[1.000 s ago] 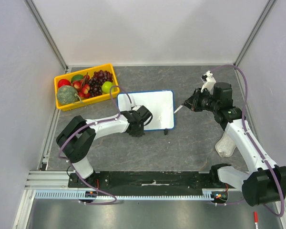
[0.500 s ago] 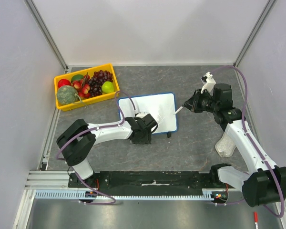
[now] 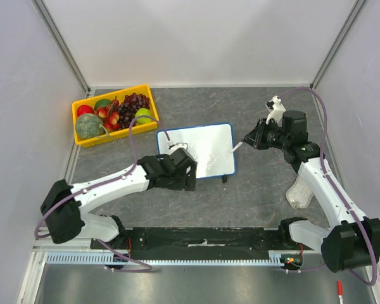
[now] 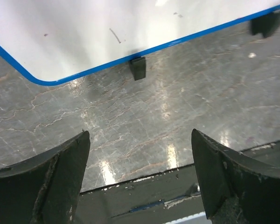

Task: Write a sentence on the whiteboard
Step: Adjust the whiteboard on the whiteboard stand.

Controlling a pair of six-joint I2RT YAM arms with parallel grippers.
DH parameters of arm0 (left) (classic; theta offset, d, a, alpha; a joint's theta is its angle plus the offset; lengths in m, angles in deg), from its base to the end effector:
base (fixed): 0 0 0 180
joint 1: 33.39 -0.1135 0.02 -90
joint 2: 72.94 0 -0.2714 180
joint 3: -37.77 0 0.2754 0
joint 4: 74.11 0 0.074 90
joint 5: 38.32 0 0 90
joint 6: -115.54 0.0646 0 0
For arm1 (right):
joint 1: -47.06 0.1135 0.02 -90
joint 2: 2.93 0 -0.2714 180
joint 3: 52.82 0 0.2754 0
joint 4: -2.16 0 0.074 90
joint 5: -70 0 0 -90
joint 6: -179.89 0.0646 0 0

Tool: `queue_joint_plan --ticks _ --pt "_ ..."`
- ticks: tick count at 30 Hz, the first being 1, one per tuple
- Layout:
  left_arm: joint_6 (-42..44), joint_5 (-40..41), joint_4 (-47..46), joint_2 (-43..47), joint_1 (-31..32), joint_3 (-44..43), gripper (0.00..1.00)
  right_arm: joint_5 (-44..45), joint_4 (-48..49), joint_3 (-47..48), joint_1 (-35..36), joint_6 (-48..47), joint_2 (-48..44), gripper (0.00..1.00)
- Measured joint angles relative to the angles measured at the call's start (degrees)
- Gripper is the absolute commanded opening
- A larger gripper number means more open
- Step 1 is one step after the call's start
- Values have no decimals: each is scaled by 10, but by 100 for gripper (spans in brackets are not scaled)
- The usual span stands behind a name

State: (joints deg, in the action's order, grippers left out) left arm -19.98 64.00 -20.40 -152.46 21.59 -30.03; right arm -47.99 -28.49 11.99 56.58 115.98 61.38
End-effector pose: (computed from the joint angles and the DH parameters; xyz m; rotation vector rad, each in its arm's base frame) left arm 0.1819 -0.2356 0.1997 0.1590 2.6887 -0.2650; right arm 0.2820 0.0780 0.2947 0.0045 2.1524 0.8806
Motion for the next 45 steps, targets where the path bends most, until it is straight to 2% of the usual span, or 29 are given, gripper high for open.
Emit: queue_joint_plan --ticks 4,7,12,17,20,26,32,41,45 --pt "39 -13 7 43 -16 -21 95 0 0 1 0 -1 8 0" --pt "75 -42 1 42 -56 -47 95 0 0 2 0 -1 13 0" --pt "131 -126 -30 42 -186 -68 93 0 0 6 0 -2 14 0" --pt "161 -221 -64 45 -345 -66 92 -5 0 15 0 -1 14 0" --pt "168 -283 -110 70 -410 -30 90 -7 0 21 0 -1 14 0" --pt "165 -445 -255 103 -543 116 86 -12 0 28 0 -1 19 0" --pt "140 -566 -420 63 -548 208 80 -22 0 33 0 0 32 0" --pt "105 -620 -631 -71 -548 212 59 -33 2 45 0 3 40 0" --pt "103 -630 -676 -118 -540 210 48 -33 2 47 0 3 44 0"
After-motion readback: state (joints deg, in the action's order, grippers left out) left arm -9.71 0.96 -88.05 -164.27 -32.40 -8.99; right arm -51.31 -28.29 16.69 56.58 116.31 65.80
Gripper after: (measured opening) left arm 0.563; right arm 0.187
